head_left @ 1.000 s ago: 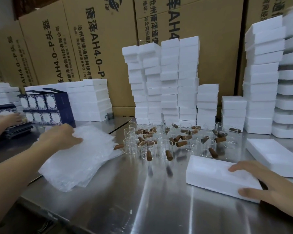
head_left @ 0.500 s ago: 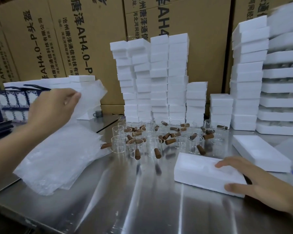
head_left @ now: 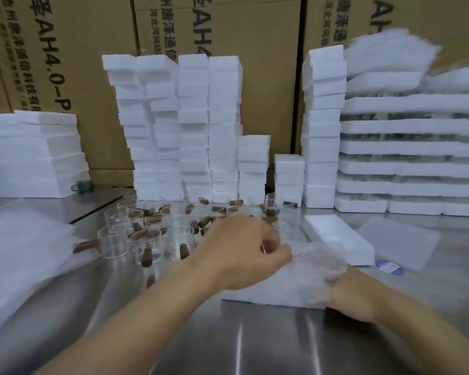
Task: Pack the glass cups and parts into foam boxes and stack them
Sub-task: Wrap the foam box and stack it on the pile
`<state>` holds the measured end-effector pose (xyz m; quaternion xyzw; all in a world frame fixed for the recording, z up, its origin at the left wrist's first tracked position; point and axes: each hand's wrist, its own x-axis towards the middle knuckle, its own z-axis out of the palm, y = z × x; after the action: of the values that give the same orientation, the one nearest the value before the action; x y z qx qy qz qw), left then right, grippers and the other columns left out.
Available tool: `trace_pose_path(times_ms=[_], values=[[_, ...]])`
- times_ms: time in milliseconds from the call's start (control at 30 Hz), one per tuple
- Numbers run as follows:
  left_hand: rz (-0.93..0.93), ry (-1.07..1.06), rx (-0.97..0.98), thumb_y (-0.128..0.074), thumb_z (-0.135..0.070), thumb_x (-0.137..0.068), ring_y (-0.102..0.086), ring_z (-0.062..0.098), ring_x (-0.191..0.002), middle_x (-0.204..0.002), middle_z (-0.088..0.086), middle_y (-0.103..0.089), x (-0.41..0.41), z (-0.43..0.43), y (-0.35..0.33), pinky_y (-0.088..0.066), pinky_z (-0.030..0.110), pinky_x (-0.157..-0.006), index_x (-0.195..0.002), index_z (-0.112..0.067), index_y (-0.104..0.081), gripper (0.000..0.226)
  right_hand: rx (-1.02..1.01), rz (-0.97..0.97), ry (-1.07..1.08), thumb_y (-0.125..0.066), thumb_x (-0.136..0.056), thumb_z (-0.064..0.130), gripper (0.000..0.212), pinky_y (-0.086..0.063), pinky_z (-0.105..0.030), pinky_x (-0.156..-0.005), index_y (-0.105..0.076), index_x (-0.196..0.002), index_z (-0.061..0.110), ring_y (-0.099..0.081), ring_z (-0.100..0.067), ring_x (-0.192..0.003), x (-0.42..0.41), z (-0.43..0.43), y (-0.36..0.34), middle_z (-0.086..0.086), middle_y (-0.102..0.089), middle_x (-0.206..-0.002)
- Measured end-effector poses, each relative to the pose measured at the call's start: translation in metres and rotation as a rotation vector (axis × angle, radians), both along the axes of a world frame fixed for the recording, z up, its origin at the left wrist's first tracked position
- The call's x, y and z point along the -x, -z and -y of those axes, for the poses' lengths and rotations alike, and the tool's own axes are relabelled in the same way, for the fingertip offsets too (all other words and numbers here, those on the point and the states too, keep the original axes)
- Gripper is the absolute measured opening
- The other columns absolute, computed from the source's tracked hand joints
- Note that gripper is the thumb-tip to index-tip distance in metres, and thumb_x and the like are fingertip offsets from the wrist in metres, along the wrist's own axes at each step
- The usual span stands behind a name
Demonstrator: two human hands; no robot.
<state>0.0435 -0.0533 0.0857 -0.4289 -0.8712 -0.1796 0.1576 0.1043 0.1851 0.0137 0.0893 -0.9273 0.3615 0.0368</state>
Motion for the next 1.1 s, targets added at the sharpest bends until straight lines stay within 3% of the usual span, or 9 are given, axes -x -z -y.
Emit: trace_pose_path(times_ms=[100, 200, 300, 400, 567, 700, 767, 900, 1100], values=[[0.171, -0.022, -0.342, -0.052, -0.058, -0.088, -0.067, 0.0, -0.085, -0.088, -0.022, -0.074, 0.024, -0.009, 0.01, -0.056, 0.034, -0.078, -0.084, -0.035, -0.076, 0.034, 0.054, -0.056, -0.018, -0.09, -0.084, 0.024, 0.042, -0.035, 0.007, -0.091, -0.07, -0.114, 0.046, -0.055, 0.026, -0.11, -0.003, 0.0, -0.003, 0.044, -0.066, -0.114], [0.272, -0.033, -0.338, -0.056, -0.057, -0.088, -0.061, -0.003, -0.114, -0.119, -0.027, -0.069, 0.034, -0.014, 0.038, -0.05, 0.035, -0.101, -0.105, -0.043, -0.073, 0.028, 0.182, 0.004, -0.074, -0.091, -0.084, 0.024, 0.045, -0.042, 0.004, -0.086, -0.075, -0.109, 0.058, -0.062, 0.02, -0.108, -0.007, 0.003, -0.011, 0.039, -0.07, -0.115], [0.256, -0.047, -0.096, -0.054, -0.062, -0.096, -0.052, 0.001, -0.132, -0.144, -0.028, -0.056, 0.039, -0.012, 0.066, -0.043, 0.037, -0.114, -0.135, -0.05, -0.061, 0.042, 0.285, 0.059, -0.125, -0.081, -0.089, 0.052, 0.035, -0.045, -0.008, -0.099, -0.067, -0.118, 0.064, -0.061, 0.013, -0.122, -0.013, 0.009, -0.026, 0.032, -0.069, -0.13], [0.253, -0.05, -0.104, -0.053, -0.065, -0.099, -0.048, 0.0, -0.133, -0.148, -0.028, -0.052, 0.039, -0.01, 0.073, -0.041, 0.039, -0.117, -0.141, -0.052, -0.054, 0.043, 0.364, 0.056, -0.003, -0.061, -0.078, 0.086, 0.059, -0.04, -0.032, -0.11, -0.078, -0.113, 0.042, -0.065, 0.001, -0.122, -0.006, 0.004, -0.027, 0.019, -0.072, -0.129], [0.253, -0.152, -0.367, -0.058, -0.059, -0.102, -0.056, 0.003, -0.121, -0.135, -0.022, -0.061, 0.042, -0.004, 0.062, -0.049, 0.036, -0.102, -0.135, -0.046, -0.061, 0.035, 0.34, -0.069, 0.229, -0.072, -0.095, 0.052, 0.037, -0.041, -0.042, -0.118, -0.083, -0.091, 0.017, -0.07, -0.003, -0.11, 0.0, -0.007, -0.022, 0.022, -0.074, -0.119], [0.531, -0.158, -0.638, -0.073, -0.049, -0.098, -0.067, 0.017, -0.106, -0.113, -0.008, -0.068, 0.052, 0.0, 0.051, -0.05, 0.033, -0.084, -0.131, -0.04, -0.065, 0.035, 0.46, -0.161, 0.251, -0.065, -0.092, 0.061, 0.037, -0.045, -0.032, -0.092, -0.079, -0.09, 0.027, -0.069, -0.004, -0.091, -0.004, 0.003, -0.027, 0.01, -0.077, -0.091], [0.634, -0.077, -0.863, -0.079, -0.032, -0.097, -0.067, 0.024, -0.09, -0.092, 0.0, -0.068, 0.054, 0.001, 0.049, -0.047, 0.027, -0.073, -0.122, -0.037, -0.07, 0.027, 0.515, -0.187, 0.23, -0.07, -0.091, 0.062, 0.038, -0.046, -0.032, -0.088, -0.076, -0.098, 0.025, -0.071, -0.011, -0.095, -0.004, 0.008, -0.03, -0.003, -0.077, -0.101], [0.639, -0.026, -1.141, -0.074, -0.022, -0.102, -0.063, 0.004, -0.063, -0.081, -0.009, -0.07, 0.053, 0.003, 0.043, -0.049, 0.017, -0.05, -0.117, -0.036, -0.072, 0.02, 0.571, -0.149, 0.144, -0.091, -0.078, 0.038, 0.029, -0.055, -0.016, -0.076, -0.079, -0.103, 0.03, -0.075, -0.016, -0.084, -0.007, 0.016, -0.032, -0.01, -0.08, -0.091], [0.508, -0.119, -1.228, -0.07, -0.029, -0.105, -0.066, 0.019, -0.086, -0.104, 0.0, -0.069, 0.057, 0.01, 0.044, -0.052, 0.031, -0.067, -0.118, -0.048, -0.064, 0.024, 0.655, -0.169, 0.25, -0.079, -0.09, 0.026, 0.005, -0.045, -0.01, -0.059, -0.082, -0.088, 0.022, -0.064, -0.002, -0.07, -0.003, 0.014, -0.033, 0.006, -0.075, -0.081]])
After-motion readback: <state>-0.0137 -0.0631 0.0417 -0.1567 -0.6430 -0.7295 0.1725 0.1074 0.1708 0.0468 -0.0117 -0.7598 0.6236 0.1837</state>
